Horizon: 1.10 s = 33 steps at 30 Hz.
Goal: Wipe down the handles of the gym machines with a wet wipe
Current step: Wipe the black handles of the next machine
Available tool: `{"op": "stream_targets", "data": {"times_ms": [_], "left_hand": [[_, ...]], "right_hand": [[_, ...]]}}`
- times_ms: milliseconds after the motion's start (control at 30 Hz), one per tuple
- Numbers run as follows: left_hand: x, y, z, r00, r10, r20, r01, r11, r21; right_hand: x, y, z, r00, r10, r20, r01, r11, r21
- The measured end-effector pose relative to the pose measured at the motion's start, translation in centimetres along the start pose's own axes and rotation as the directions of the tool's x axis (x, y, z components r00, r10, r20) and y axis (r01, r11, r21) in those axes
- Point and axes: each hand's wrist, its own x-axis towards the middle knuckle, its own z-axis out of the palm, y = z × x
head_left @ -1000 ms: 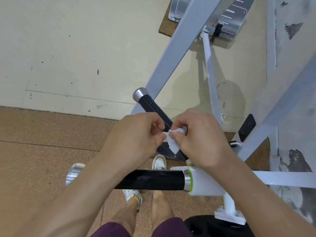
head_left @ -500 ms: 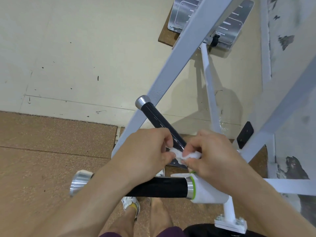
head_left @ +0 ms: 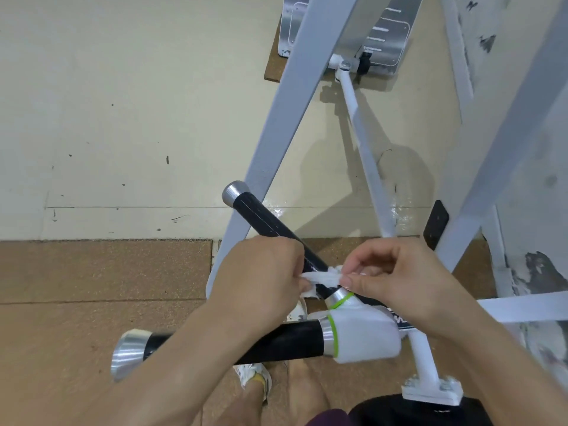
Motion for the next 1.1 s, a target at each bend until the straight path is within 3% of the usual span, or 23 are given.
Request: {"op": "stream_targets", "data": {"times_ms": [67, 167, 233, 367, 467, 600, 667, 833, 1000, 1100], "left_hand": [[-0.2, -0.2, 0.3, 1.0, -0.017, -0.012, 0.015, 0.993, -0.118], [-0.9, 0.0, 1.0, 0.999, 0.04, -0.029, -0.047, 0.942, -0.332], [-1.1, 0.6, 1.3, 0.997, 0.069, -0.021, -0.072, 0.922, -0.382], [0.2, 1.2, 1.3, 0.993, 0.116, -0.029, -0.12, 0.944, -0.307], [1.4, 1.7, 1.0, 0.984, 0.175, 0.006, -0.166, 0.941, -0.296], [2.9, 1.2, 1.1, 0.994, 0.057, -0.093, -0.075, 0.977, -0.2], [3.2, 1.1, 1.1, 0.987, -0.019, -0.16, -0.01, 0.984, -0.179], [1.1, 2.4, 1.1, 0.978, 0.201, -0.048, -0.206, 0.972, -0.11], [3.9, -0.5, 0.3, 0.977, -0.063, -0.204, 0.048, 0.996, -0.079], [2.6, 0.5, 1.0, 0.988, 0.03, -0.151, -0.044, 0.995, -0.093]], "right_hand": [[0.1, 0.4, 0.2, 0.998, -0.025, -0.06, 0.027, 0.998, 0.048], [0.1, 0.6, 1.3, 0.976, -0.151, -0.157, 0.142, 0.987, -0.07], [-0.2, 0.7, 1.6, 0.966, -0.202, -0.159, 0.19, 0.978, -0.088], [-0.9, 1.1, 1.1, 0.984, -0.161, -0.07, 0.174, 0.952, 0.251], [-1.6, 1.8, 1.3, 0.984, -0.111, -0.138, 0.153, 0.929, 0.338], [-2.0, 2.5, 1.4, 0.948, -0.103, -0.3, 0.179, 0.954, 0.239], [-2.2, 2.6, 1.3, 0.951, -0.141, -0.274, 0.198, 0.961, 0.193], [-1.8, 2.8, 1.5, 0.968, -0.156, -0.198, 0.197, 0.958, 0.207], [-1.0, 2.6, 1.8, 0.975, -0.171, -0.143, 0.184, 0.979, 0.087], [-0.2, 2.4, 1.8, 0.979, -0.136, -0.15, 0.149, 0.986, 0.078]]}}
